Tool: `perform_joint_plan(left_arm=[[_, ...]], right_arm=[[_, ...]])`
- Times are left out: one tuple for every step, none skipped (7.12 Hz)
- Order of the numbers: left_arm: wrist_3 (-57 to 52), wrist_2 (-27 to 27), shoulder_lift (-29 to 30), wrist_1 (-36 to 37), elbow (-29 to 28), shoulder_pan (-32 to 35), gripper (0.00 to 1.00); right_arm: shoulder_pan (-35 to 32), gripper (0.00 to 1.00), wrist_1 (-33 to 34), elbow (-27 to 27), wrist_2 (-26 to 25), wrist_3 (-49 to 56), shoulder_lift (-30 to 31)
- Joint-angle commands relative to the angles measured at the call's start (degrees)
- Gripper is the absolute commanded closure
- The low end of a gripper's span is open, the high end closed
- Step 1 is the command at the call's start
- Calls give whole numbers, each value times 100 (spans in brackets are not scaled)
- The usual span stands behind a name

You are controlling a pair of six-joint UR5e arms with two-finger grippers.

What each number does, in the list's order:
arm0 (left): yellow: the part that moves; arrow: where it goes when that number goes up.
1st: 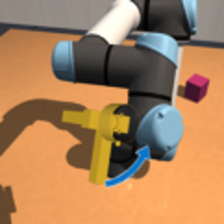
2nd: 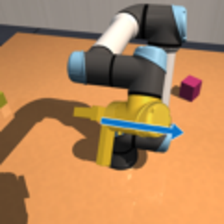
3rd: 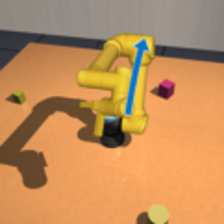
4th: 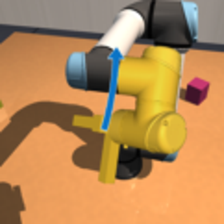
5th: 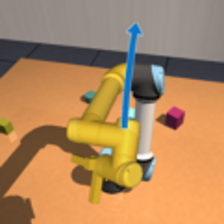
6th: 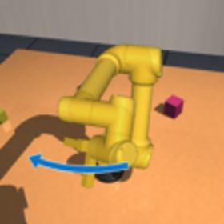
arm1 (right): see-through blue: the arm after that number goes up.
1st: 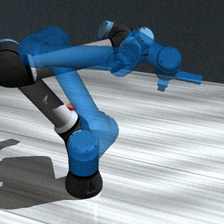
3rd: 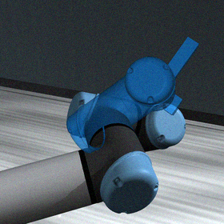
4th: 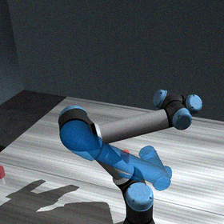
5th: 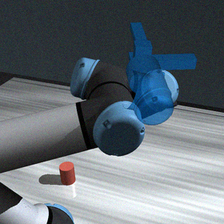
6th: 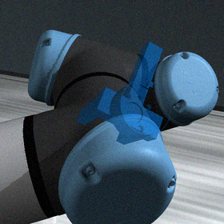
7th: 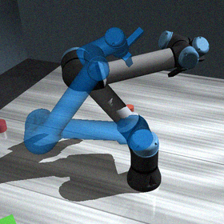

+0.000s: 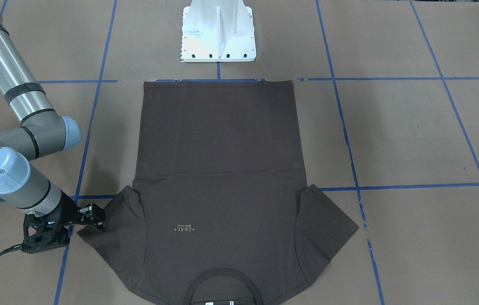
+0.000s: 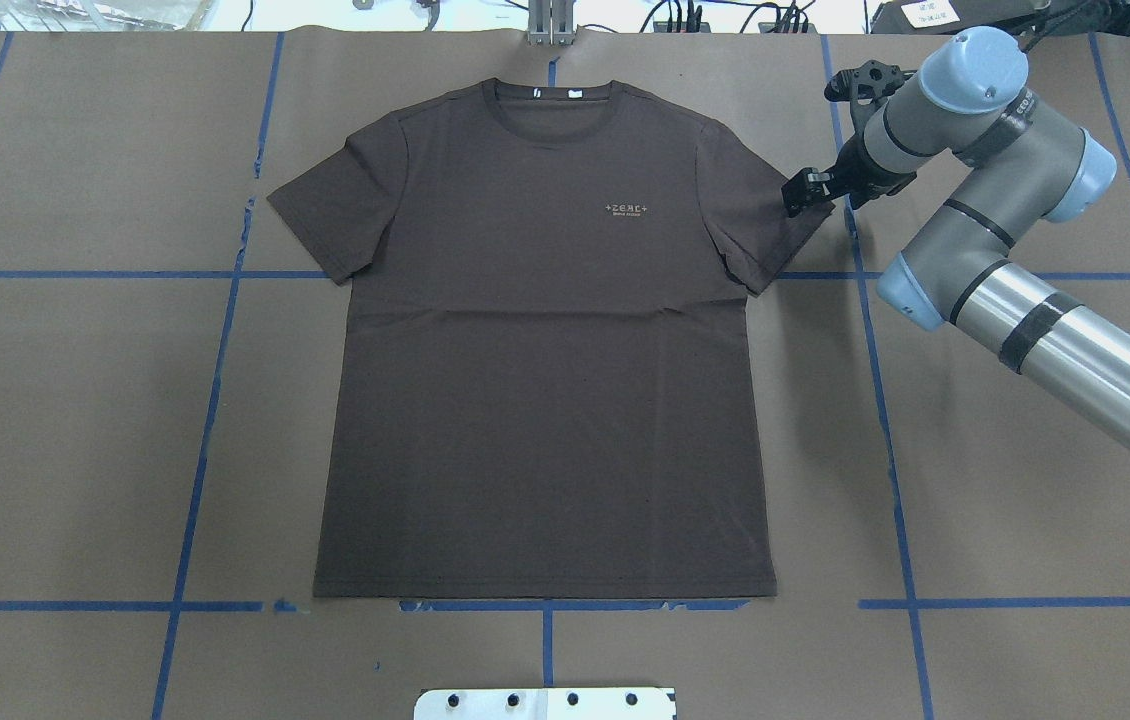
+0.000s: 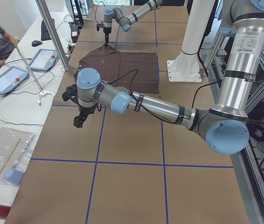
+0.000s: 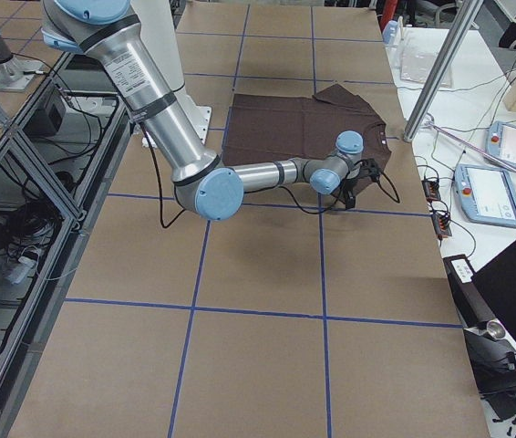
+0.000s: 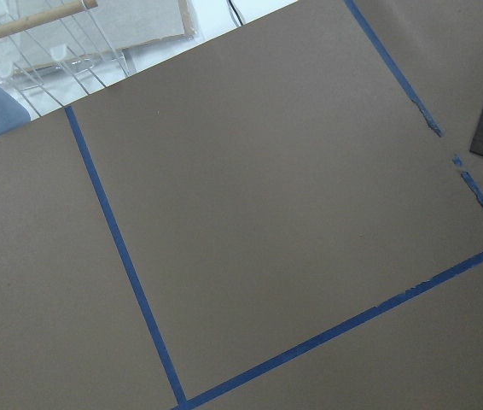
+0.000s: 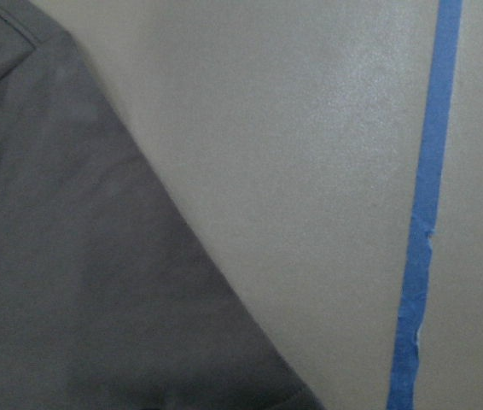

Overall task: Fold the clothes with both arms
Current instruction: 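Grasp the sleeve with the right gripper and fold it inward over the shirt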

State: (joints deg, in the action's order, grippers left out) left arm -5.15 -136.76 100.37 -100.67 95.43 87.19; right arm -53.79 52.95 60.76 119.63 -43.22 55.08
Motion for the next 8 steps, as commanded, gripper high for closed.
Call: perform_joint_plan(left_arm=[[-3,-26,0,-14,-33,9,0],[-3,-26,0,-14,-33,9,0],[-3,-34,0,-14,-33,9,0],[-3,-35,0,-5,-42,0,0],[-3,-113,-8,-5,-50,0,0],[-3,-114,-8,-5,-50,9,0],[-3,-114,-8,-5,-42,0,0],[-3,-122,-8,3,-33,0,0]], right_arm=[[0,66,22,-12,-1,-2,-24],[0,85,23,-12,-1,6,-32],[-8,99,23,-12,-1,6,-33],[-43,100,14,14,25,-11,-50],[-61,100,14,41,78,-29,-163],[-61,100,5,76,305,-38,-234],[-53,100,14,163,455,-116,-348],[8,100,22,207,465,-708,-636]])
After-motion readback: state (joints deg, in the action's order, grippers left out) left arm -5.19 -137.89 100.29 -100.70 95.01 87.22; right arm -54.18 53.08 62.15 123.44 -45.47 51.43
